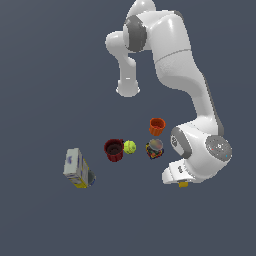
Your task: Pick up a designated object from a clutter of objects.
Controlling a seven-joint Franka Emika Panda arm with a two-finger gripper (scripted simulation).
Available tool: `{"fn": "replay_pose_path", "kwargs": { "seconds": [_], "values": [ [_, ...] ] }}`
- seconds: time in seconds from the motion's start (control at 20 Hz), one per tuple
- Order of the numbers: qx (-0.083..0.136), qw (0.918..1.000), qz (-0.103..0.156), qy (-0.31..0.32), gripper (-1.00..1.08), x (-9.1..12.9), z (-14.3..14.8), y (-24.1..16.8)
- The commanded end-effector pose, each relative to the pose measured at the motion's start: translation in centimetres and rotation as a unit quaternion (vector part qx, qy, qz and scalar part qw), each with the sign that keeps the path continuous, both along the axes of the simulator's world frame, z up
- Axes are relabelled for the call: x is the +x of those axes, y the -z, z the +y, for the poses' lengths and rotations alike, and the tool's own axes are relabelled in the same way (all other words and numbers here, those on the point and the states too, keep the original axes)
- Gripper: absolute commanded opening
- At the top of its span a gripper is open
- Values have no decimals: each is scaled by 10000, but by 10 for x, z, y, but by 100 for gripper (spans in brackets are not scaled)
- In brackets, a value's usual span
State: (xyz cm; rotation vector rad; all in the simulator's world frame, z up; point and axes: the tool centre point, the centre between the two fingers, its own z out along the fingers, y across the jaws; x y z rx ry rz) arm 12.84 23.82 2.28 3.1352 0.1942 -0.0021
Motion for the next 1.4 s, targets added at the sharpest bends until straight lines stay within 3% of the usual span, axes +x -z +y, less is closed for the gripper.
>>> {"fn": "replay_pose_path", "kwargs": {
  "seconds": [0.0, 0.6, 1.35],
  "values": [
    [2, 10000, -5, 0, -100, -1, -1, -3],
    [-1, 10000, -5, 1, -100, -29, -15, -36],
    [-5, 10000, -7, 1, -100, -99, -51, -125]
  ]
}}
